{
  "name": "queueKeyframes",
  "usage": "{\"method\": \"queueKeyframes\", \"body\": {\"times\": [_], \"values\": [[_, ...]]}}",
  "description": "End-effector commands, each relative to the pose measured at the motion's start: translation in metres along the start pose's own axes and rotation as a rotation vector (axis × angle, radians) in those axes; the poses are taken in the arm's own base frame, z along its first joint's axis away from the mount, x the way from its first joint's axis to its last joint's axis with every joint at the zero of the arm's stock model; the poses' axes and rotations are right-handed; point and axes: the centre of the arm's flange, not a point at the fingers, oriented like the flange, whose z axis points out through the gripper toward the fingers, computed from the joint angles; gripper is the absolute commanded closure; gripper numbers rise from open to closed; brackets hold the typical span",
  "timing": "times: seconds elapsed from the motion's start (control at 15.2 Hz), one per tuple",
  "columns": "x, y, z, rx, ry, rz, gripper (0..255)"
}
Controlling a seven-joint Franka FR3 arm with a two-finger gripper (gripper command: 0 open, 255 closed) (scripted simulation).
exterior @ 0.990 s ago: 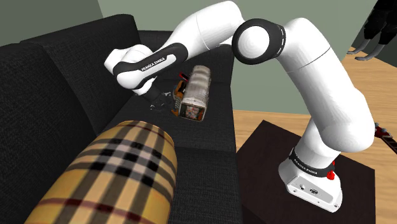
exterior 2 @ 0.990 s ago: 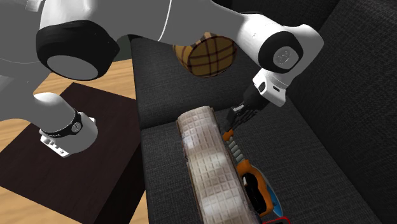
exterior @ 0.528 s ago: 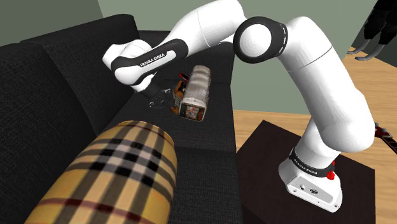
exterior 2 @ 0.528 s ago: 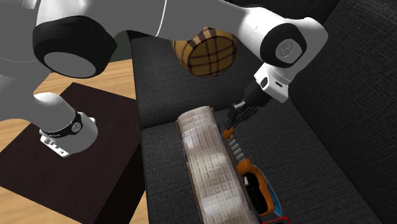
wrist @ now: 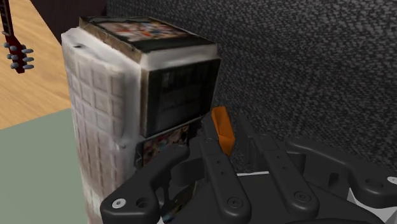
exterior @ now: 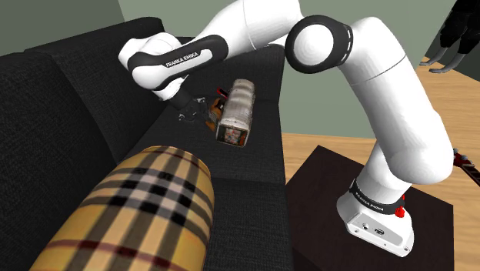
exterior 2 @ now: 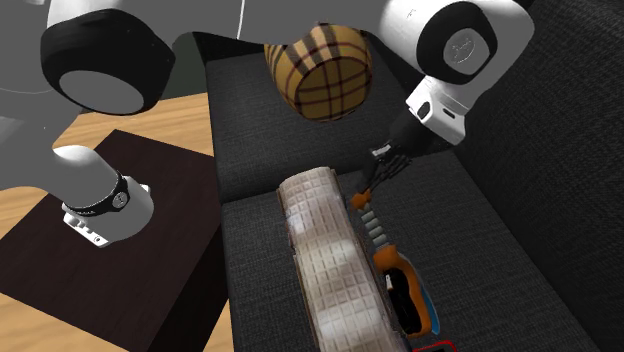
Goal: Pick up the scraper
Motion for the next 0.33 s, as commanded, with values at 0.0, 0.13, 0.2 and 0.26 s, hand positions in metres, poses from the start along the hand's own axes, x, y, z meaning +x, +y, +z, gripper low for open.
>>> {"method": "queueKeyframes", "body": {"times": [0.0, 0.13, 0.2, 0.26], "values": [[-0.0006, 0.0066, -0.0094, 0.0, 0.0, 0.0, 255], [-0.0006, 0.0128, -0.0179, 0.0, 0.0, 0.0, 255], [-0.0007, 0.0133, -0.0186, 0.0, 0.0, 0.0, 255], [-0.0006, 0.0132, -0.0186, 0.0, 0.0, 0.0, 255]]}}
